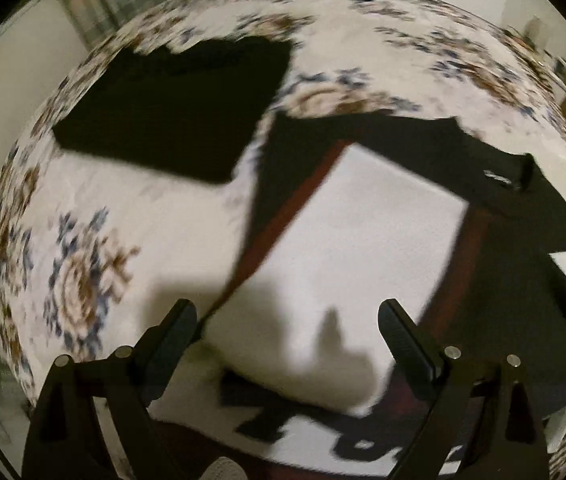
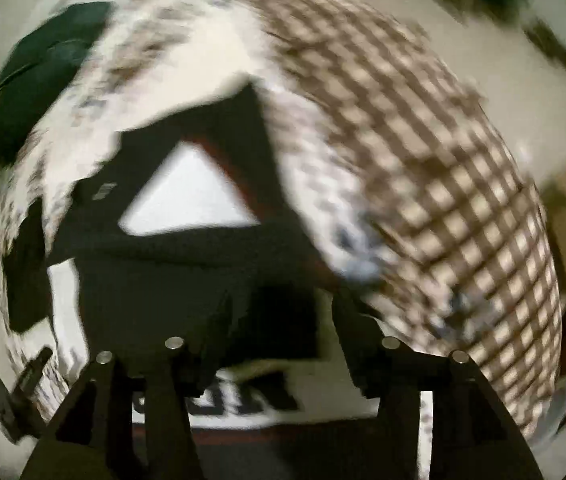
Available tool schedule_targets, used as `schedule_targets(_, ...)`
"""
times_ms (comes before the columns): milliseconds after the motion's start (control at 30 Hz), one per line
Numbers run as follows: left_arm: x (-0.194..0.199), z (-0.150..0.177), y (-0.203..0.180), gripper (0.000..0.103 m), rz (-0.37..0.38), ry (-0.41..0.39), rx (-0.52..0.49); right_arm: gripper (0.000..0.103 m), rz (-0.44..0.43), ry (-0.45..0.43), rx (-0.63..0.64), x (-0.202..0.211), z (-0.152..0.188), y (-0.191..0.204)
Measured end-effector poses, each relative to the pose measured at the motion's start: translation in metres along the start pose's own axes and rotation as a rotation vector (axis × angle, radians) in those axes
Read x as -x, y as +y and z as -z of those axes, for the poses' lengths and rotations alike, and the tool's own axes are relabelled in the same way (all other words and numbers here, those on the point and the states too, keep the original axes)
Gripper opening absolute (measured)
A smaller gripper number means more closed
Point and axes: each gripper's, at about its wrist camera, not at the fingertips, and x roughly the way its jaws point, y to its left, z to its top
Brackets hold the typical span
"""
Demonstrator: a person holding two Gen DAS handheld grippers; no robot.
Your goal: Fold small clothes
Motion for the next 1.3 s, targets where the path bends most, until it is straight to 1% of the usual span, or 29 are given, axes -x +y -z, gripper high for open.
schedule_targets(33,-0.004,-0.004,-0.01,0.094,-0.002,0.0,-0.017,0.055,-0.032,-0.005,0.064,-0.004,-0.001,0.024)
schedule_targets(100,-0.02,-0.011,-0.024,0.094,0.006,0.021,-0.04,0.055,-0.106,0.023,0.111,-0.023,-0.005,0.056)
schedule_targets(133,-0.032,-0.012,-0.031,0.094,0.002,0.037,-0.065,0.05,-0.164,0.069,0.112,-0.041,-0.009,0.069)
schedule_targets(167,-0.041,-0.012,-0.035,0.094,-0.017,0.049,-0.089,0.038,-0.201,0.118,0.096,-0.061,-0.015,0.08)
schedule_targets(200,-0.052,-0.012,-0.039,0.094,-0.037,0.065,-0.116,0.033,-0.207,0.148,0.092,-0.078,-0.02,0.085)
schedule_targets(233,-0.061,-0.011,-0.04,0.094,-0.037,0.081,-0.126,0.028,-0.164,0.144,0.094,-0.089,-0.025,0.085)
schedule_targets(267,-0.066,-0.01,-0.037,0.094,-0.032,0.088,-0.12,0.026,-0.11,0.113,0.091,-0.096,-0.033,0.083)
schedule_targets(333,-0.069,-0.007,-0.029,0.094,-0.014,0.085,-0.104,0.017,-0.072,0.075,0.061,-0.102,-0.047,0.072)
schedule_targets(367,-0.069,-0.007,-0.027,0.094,-0.011,0.081,-0.103,0.014,-0.071,0.08,0.049,-0.105,-0.052,0.064)
schedule_targets(433,-0.064,-0.003,-0.022,0.094,-0.011,0.08,-0.097,0.013,-0.091,0.103,0.04,-0.105,-0.054,0.058)
schedule_targets(500,-0.053,0.001,-0.016,0.094,-0.006,0.074,-0.077,0.017,-0.088,0.098,0.043,-0.091,-0.052,0.058)
schedule_targets(533,-0.044,0.006,-0.011,0.094,0.01,0.064,-0.055,0.017,-0.089,0.078,0.055,-0.076,-0.047,0.058)
schedule_targets(600,-0.033,0.014,-0.007,0.094,0.034,0.055,-0.034,0.02,-0.122,0.053,0.091,-0.052,-0.031,0.057)
schedule_targets(633,-0.032,0.02,-0.006,0.094,0.033,0.058,-0.037,0.022,-0.121,0.064,0.102,-0.046,-0.019,0.055)
schedule_targets(700,-0.041,0.031,-0.007,0.094,0.016,0.084,-0.066,0.022,-0.082,0.108,0.127,-0.047,0.005,0.048)
schedule_targets(733,-0.052,0.039,-0.008,0.094,-0.002,0.106,-0.089,0.022,-0.027,0.13,0.144,-0.056,0.015,0.045)
schedule_targets(767,-0.061,0.045,-0.008,0.094,-0.001,0.115,-0.101,0.022,0.014,0.155,0.143,-0.068,0.026,0.038)
schedule_targets(833,-0.064,0.049,-0.007,0.096,0.013,0.093,-0.115,0.022,0.004,0.179,0.096,-0.082,0.039,0.023)
schedule_targets(900,-0.06,0.045,-0.005,0.096,0.04,0.093,-0.118,0.022,-0.01,0.167,0.08,-0.08,0.039,0.021)
schedule_targets(933,-0.056,0.043,-0.003,0.096,0.059,0.092,-0.112,0.025,-0.026,0.163,0.061,-0.074,0.038,0.02)
schedule_targets(967,-0.048,0.043,0.001,0.096,0.083,0.087,-0.102,0.038,-0.062,0.155,0.033,-0.064,0.037,0.018)
schedule_targets(1000,-0.037,0.044,0.007,0.096,0.107,0.073,-0.092,0.048,-0.086,0.137,0.003,-0.052,0.038,0.014)
schedule_targets(1033,-0.028,0.046,0.012,0.096,0.117,0.062,-0.09,0.066,-0.094,0.113,-0.02,-0.038,0.041,0.01)
schedule_targets(1067,-0.017,0.052,0.02,0.096,0.125,0.048,-0.087,0.073,-0.101,0.086,-0.039,-0.021,0.047,0.002)
schedule_targets(1100,-0.006,0.06,0.029,0.096,0.135,0.04,-0.081,0.073,-0.101,0.071,-0.056,-0.006,0.055,-0.006)
schedule_targets(1167,0.005,0.08,0.046,0.096,0.151,0.051,-0.059,0.073,-0.085,0.059,-0.086,0.014,0.075,-0.021)
schedule_targets(1233,0.012,0.107,0.065,0.097,0.161,0.092,-0.034,0.074,-0.052,0.071,-0.114,0.029,0.105,-0.043)
schedule_targets(1267,0.013,0.118,0.072,0.098,0.155,0.112,-0.024,0.074,-0.037,0.08,-0.119,0.034,0.118,-0.052)
schedule_targets(1300,0.012,0.135,0.082,0.098,0.145,0.133,-0.009,0.074,-0.014,0.097,-0.132,0.035,0.136,-0.064)
